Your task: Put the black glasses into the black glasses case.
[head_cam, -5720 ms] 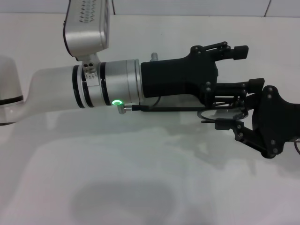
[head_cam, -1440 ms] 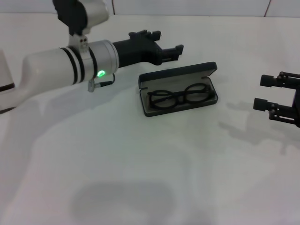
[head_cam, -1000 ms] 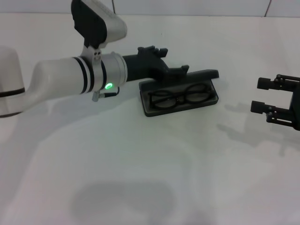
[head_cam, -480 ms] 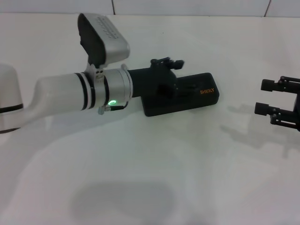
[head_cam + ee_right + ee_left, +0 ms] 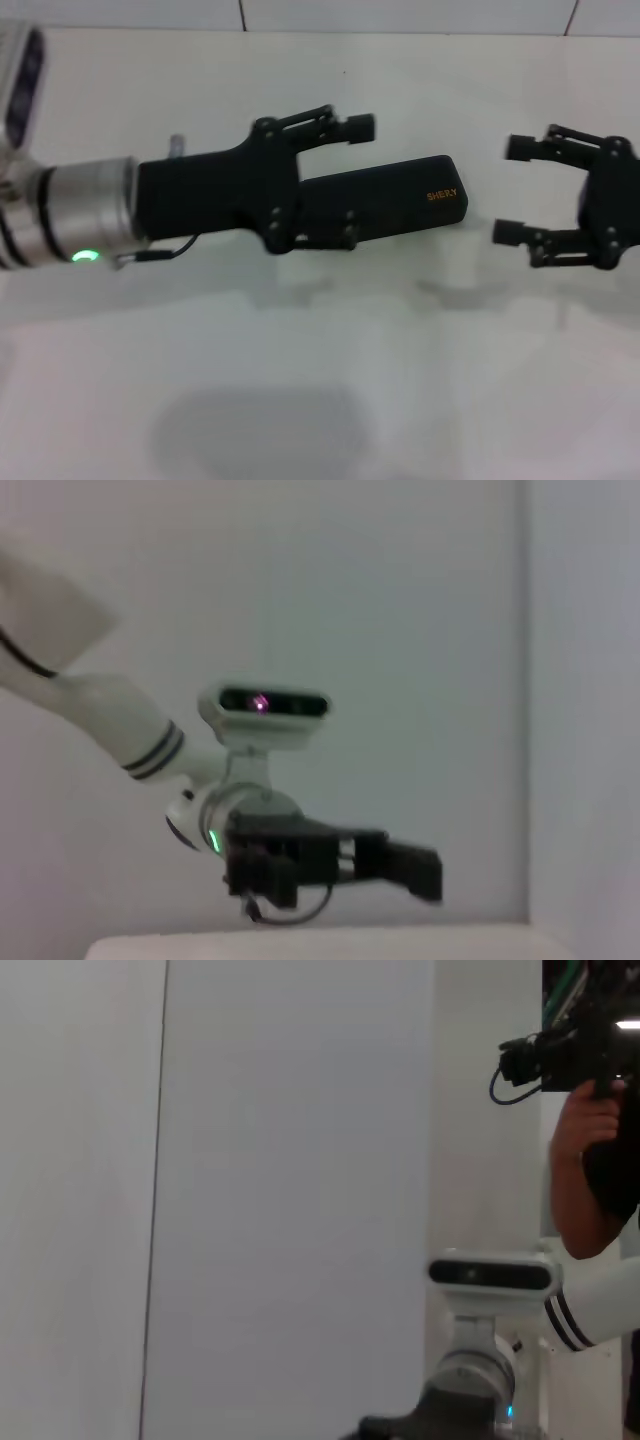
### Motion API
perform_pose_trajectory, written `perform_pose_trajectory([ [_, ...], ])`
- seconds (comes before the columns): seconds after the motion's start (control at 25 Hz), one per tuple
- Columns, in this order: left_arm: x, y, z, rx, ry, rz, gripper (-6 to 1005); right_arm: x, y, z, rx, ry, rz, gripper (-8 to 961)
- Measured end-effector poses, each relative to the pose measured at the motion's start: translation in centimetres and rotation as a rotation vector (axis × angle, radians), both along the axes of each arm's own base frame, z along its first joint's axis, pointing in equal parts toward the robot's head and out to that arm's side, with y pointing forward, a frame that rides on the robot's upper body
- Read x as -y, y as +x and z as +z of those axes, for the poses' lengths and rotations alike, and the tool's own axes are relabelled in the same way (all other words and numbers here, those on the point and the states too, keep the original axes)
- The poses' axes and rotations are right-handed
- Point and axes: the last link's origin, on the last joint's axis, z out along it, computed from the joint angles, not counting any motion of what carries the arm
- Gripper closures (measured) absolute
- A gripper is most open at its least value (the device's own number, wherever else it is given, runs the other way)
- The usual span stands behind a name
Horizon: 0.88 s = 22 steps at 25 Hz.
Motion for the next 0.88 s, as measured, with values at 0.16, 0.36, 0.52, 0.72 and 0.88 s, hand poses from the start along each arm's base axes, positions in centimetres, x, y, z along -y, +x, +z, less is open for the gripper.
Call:
perform_pose_trajectory([
  [0.16, 1.0, -1.6, 0.4, -0.010, 0.027, 0.009, 128, 0.0, -1.5, -1.1, -0.015, 0.014, 0.099, 93],
  [0.36, 1.7, -2.7, 0.5, -0.024, 0.049, 0.011, 128, -0.1, -2.6, -2.8, -0.018, -0.023, 0.163, 76],
  [0.52, 1.9, -3.4, 0.8, -0.037, 0.067, 0.018, 128, -0.2, -2.7, -3.4, -0.024, -0.019, 0.170, 76],
  [0.72, 2.2, -4.1, 1.4, -0.042, 0.078, 0.029, 128, -0.1, -2.8, -4.0, -0.049, -0.010, 0.173, 75],
  [0.88, 2.5, -4.6, 1.9, -0.039, 0.080, 0.032, 128, -0.2, -2.9, -4.3, -0.053, -0.015, 0.169, 76],
])
